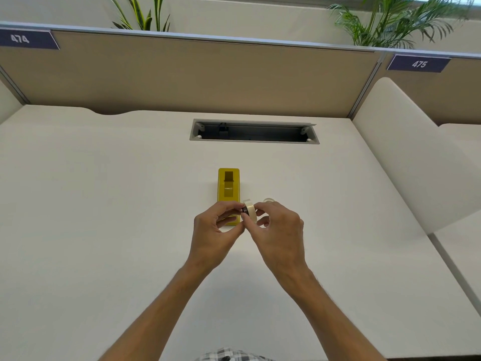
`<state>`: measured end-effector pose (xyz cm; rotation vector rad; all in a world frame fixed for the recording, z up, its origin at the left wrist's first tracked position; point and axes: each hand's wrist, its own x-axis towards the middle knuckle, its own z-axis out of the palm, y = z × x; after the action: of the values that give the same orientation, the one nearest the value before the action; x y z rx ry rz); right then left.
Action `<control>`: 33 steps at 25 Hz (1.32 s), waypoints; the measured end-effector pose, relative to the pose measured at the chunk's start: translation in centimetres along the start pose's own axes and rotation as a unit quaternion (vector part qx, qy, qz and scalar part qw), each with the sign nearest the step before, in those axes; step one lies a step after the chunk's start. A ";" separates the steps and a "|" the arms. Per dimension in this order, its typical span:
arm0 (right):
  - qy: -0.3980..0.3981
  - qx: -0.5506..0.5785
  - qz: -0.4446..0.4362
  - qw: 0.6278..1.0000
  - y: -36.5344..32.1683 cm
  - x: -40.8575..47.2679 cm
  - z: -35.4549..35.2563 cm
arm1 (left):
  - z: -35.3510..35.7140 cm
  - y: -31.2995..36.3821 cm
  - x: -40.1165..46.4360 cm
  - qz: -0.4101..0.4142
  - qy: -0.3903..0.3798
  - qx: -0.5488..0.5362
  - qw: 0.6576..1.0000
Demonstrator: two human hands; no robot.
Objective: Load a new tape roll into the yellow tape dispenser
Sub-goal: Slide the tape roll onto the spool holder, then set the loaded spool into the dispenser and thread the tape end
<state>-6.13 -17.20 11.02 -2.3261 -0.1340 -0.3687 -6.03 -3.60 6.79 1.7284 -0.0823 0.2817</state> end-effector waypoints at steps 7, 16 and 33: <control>-0.003 0.023 0.011 1.000 0.3 0.0 0.2 | -0.1 0.0 0.0 0.004 0.000 0.005 1.000; -0.006 0.013 0.006 1.000 0.6 0.3 1.2 | -0.4 -0.7 0.3 0.018 -0.011 0.036 0.999; 0.003 0.121 0.140 0.983 1.5 5.8 6.8 | -7.9 -11.3 0.6 -0.043 -0.106 0.455 0.883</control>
<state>1.20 -13.49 7.26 -2.0669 0.1435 -0.2063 -4.15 6.24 -2.72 2.6938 -0.0298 0.0501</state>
